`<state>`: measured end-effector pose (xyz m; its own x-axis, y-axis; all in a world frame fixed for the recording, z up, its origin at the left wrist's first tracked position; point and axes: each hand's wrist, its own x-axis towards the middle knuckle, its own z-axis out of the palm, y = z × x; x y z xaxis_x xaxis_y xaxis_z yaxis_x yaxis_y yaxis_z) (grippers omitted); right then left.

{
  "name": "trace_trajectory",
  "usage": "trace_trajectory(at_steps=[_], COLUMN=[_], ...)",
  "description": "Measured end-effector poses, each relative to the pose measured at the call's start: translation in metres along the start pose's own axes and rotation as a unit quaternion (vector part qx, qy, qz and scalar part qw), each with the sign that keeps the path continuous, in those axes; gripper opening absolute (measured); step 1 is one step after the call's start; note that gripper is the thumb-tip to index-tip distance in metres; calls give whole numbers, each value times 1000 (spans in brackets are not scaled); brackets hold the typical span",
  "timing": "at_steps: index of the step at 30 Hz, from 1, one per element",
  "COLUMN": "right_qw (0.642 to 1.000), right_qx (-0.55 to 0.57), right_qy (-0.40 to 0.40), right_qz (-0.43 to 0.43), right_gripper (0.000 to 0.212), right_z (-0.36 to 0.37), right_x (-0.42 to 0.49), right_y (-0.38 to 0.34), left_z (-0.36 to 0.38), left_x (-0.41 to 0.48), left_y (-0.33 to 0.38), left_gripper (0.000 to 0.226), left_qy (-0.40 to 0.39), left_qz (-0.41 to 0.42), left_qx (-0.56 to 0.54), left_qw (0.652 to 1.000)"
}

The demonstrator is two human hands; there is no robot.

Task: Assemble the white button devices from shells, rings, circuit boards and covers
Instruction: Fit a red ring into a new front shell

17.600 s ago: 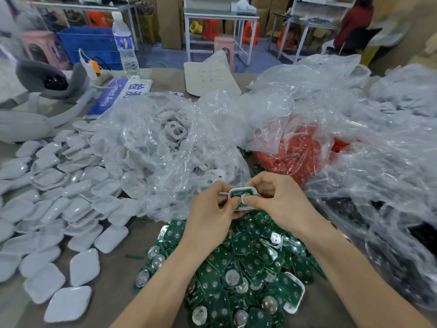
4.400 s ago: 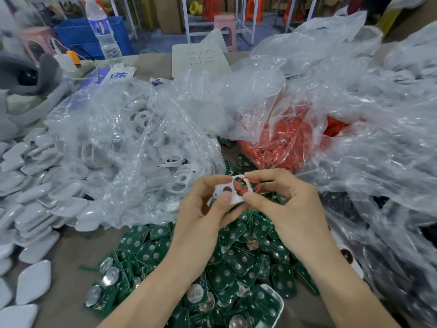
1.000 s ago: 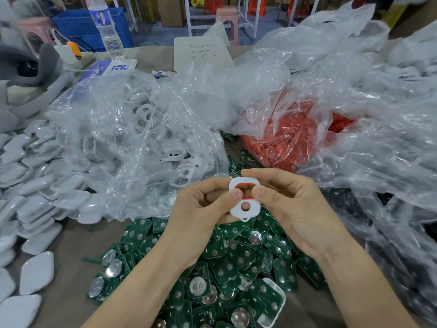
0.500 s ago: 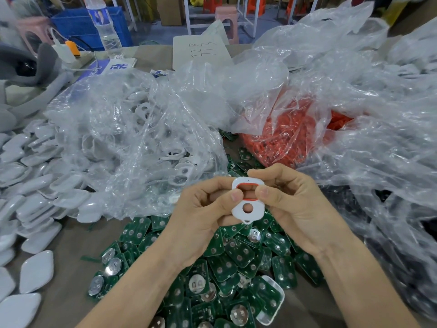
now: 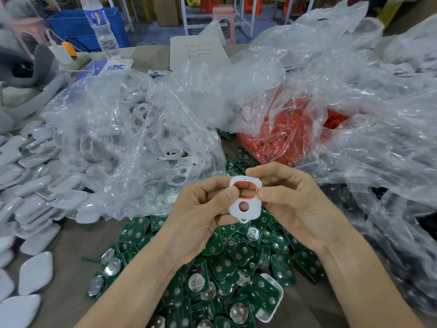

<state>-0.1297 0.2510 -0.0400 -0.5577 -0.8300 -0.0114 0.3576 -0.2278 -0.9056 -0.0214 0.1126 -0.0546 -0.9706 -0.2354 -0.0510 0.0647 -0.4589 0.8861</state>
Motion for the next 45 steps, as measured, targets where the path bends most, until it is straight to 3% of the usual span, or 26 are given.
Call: trace_trajectory(at_steps=[9,13,20,25,31,36,45], right_qw=[998,964,914,911,922,895,892], right_qx=[-56,-235,-352,-355,-322,-381,-380], right_qy=[15,71,136,146,153,135,115], right_qz=[-30,-102,-150,-151,-152,-190,-215], right_gripper=[21,17,26,24,16,23,25], right_z=[-1,-3,2,5,9,8,5], right_x=[1,1,2,2,1,1,0], right_y=[2,1,12,12,12,13,9], left_z=[1,0,0,-1,4,5,8], left_x=[0,2,1,2,2,-2,-5], left_y=[0,-1,-8,-11,-15,-16,-17], left_gripper=[17,21,12,8,28,45,46], left_qy=[33,90,85,66,71,76,94], left_qz=[6,7,56,121,155,177,201], left_qx=[43,37,196,278,256,261,262], left_qw=[999,995,975,951,952,946,939])
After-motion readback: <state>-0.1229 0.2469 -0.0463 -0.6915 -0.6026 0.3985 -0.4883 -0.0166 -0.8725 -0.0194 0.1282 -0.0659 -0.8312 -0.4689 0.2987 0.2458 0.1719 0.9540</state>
